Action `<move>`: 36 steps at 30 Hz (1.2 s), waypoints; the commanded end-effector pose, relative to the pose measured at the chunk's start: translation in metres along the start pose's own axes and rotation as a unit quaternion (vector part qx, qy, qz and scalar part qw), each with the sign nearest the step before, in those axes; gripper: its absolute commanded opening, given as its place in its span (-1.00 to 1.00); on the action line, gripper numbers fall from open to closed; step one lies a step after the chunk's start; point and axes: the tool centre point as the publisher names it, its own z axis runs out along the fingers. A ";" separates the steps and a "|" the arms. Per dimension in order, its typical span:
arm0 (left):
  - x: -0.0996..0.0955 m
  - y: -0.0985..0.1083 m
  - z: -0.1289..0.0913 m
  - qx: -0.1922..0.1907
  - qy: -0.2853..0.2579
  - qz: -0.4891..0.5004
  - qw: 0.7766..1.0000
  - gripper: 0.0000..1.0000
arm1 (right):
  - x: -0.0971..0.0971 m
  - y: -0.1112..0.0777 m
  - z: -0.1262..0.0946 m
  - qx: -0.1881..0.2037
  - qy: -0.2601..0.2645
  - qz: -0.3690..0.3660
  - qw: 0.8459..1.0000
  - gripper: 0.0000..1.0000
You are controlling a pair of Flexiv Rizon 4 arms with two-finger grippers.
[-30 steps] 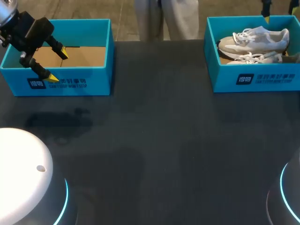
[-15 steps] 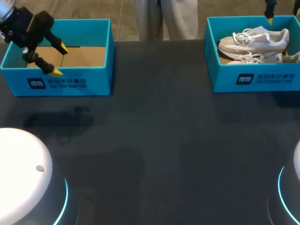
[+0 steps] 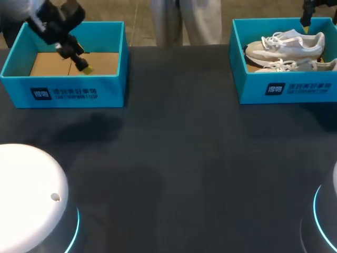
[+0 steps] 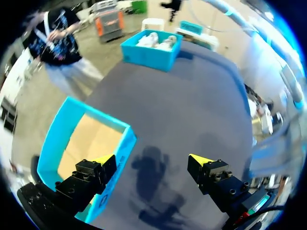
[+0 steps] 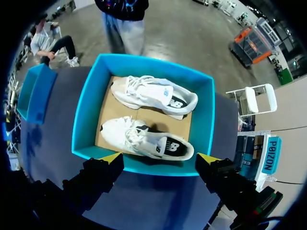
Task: Take the shoe out of the shoebox, open the shoe tongue, remove and reinsert the insole, then place the shoe into the shoebox
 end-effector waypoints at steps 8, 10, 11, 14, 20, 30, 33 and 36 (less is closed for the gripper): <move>-0.011 -0.011 -0.002 -0.162 -0.145 -0.596 0.773 1.00 | -0.012 -0.021 0.001 -0.007 0.019 0.003 1.000 1.00; -0.011 -0.011 -0.002 -0.159 -0.143 -0.624 0.752 1.00 | -0.014 -0.025 0.001 -0.005 0.019 0.003 1.000 1.00; -0.010 -0.012 -0.002 -0.157 -0.146 -0.645 0.734 1.00 | -0.016 -0.028 -0.001 -0.003 0.021 0.001 1.000 1.00; -0.005 -0.015 0.000 -0.156 -0.145 -0.678 0.703 1.00 | -0.019 -0.038 -0.005 0.007 0.020 -0.004 1.000 1.00; -0.001 -0.021 0.015 -0.149 -0.129 -0.729 0.656 1.00 | -0.022 -0.068 -0.004 0.041 0.033 -0.004 0.999 1.00; -0.006 -0.026 0.035 -0.144 -0.132 -0.775 0.600 1.00 | -0.026 -0.088 -0.002 0.030 0.047 -0.009 0.998 1.00; -0.013 -0.023 0.040 -0.144 -0.135 -0.781 0.592 1.00 | -0.024 -0.092 0.001 0.034 0.051 -0.015 0.998 1.00; -0.019 -0.020 0.045 -0.140 -0.135 -0.796 0.574 1.00 | -0.023 -0.098 0.004 0.042 0.060 -0.017 0.997 1.00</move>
